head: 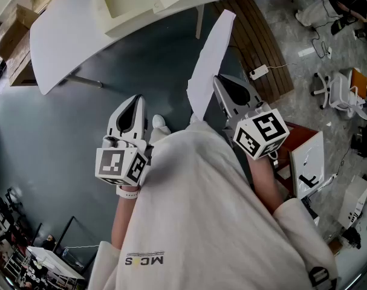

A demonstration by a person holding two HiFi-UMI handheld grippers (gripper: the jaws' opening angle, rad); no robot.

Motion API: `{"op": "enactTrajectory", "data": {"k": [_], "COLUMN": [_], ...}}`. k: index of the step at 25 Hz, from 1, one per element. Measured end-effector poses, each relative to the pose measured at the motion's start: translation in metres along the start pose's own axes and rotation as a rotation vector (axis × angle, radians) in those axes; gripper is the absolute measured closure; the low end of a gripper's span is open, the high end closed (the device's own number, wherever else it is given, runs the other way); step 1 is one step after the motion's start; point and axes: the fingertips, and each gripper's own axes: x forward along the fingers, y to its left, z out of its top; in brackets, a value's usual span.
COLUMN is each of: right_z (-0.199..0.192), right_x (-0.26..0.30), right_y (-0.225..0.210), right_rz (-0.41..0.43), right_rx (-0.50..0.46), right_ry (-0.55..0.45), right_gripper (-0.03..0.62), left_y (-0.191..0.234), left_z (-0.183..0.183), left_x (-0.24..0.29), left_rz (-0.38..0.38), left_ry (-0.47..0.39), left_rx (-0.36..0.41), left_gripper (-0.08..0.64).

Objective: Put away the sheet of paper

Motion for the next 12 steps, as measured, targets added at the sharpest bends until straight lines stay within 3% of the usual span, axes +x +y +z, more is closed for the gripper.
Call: {"op": "enactTrajectory", "data": {"k": [12], "right_z": [0.002], "right_x": [-0.021], "right_y": [-0.031], "right_rz": [0.024], "right_rx": [-0.047], "right_ry": [-0.006], "right_gripper": [0.58], "left_y": [-0.035], "left_z": [-0.004], "left_x": [0.018], "left_rz": [0.027], "left_ry": [-0.001], "left_rx": [0.017], "left_gripper": [0.535]}}
